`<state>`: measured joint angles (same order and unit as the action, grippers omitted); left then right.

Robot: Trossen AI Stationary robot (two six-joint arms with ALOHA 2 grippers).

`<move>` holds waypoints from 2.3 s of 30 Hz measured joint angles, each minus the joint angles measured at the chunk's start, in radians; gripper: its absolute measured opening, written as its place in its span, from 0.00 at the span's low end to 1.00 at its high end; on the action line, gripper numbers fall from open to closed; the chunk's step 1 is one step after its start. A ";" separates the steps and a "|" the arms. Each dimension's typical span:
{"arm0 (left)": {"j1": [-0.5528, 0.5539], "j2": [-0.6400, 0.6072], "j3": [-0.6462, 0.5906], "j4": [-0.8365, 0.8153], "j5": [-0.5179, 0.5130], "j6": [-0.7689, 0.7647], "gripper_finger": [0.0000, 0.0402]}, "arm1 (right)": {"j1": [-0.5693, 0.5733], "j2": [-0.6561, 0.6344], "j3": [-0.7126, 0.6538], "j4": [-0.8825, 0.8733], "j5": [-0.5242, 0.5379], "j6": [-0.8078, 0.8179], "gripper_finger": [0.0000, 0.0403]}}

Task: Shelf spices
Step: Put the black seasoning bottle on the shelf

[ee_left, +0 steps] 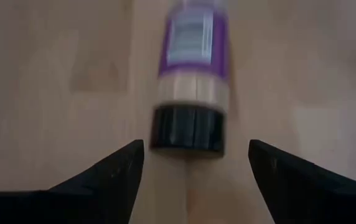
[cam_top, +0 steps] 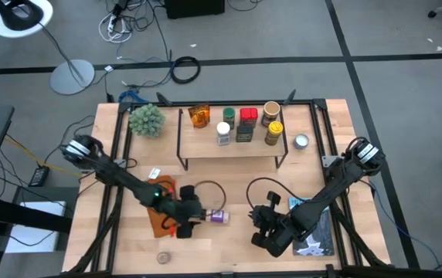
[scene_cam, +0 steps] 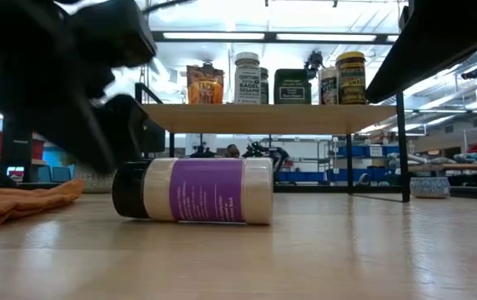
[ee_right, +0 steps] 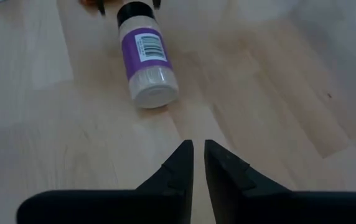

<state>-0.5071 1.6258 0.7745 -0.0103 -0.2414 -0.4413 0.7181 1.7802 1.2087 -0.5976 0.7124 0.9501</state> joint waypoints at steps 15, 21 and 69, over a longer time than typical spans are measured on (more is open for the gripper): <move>0.077 0.116 0.081 -0.040 0.125 0.097 0.65 | -0.002 0.000 0.000 0.004 0.000 -0.009 0.10; 0.099 0.112 0.083 -0.086 0.188 0.101 0.46 | -0.025 0.000 0.000 0.005 0.010 -0.010 0.10; 0.198 0.114 0.690 -1.036 0.135 0.299 0.49 | -0.160 0.000 -0.001 0.419 0.012 -0.484 0.27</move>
<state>-0.3092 1.7400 1.4643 -1.0464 -0.1062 -0.1424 0.5581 1.7798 1.2079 -0.1788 0.7245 0.4657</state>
